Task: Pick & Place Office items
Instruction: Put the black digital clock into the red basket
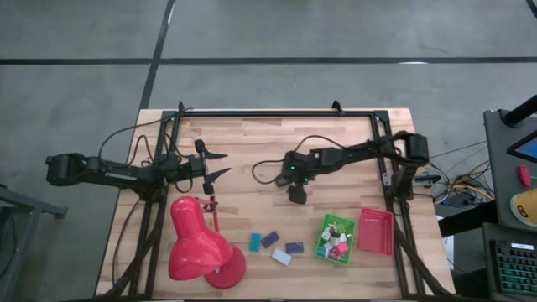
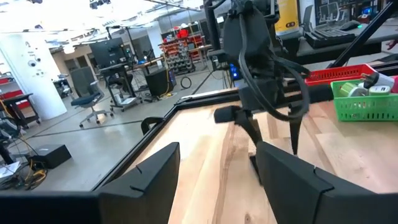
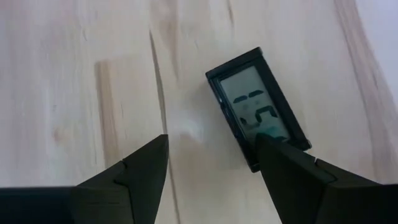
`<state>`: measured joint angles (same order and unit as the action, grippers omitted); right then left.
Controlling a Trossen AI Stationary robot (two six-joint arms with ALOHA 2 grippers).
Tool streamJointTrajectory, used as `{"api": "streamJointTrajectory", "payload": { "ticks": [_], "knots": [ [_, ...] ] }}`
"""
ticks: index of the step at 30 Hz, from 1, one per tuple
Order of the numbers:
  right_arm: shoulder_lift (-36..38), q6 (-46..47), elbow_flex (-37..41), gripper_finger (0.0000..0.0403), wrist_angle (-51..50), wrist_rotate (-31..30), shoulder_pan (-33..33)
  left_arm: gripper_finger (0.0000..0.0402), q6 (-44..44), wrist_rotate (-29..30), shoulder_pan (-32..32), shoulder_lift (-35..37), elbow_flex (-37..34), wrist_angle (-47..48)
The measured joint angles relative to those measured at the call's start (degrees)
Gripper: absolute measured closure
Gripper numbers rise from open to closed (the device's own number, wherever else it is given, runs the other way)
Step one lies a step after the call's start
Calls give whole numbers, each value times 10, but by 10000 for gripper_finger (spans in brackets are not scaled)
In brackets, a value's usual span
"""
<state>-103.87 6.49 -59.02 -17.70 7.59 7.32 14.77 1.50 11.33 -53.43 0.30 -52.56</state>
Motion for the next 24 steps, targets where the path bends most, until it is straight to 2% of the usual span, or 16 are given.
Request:
{"api": "streamJointTrajectory", "payload": {
  "ticks": [8,17,22,24],
  "knots": [
    [88,71,120,160,62,-10,-27,184,0,0,0,0,0,7],
    [167,101,216,158,170,-146,-104,184,0,0,0,0,0,9],
    [180,130,233,160,211,-221,-127,184,0,0,0,0,0,10],
    [178,137,233,160,216,-232,-130,184,0,0,0,0,0,11]
  ]
}}
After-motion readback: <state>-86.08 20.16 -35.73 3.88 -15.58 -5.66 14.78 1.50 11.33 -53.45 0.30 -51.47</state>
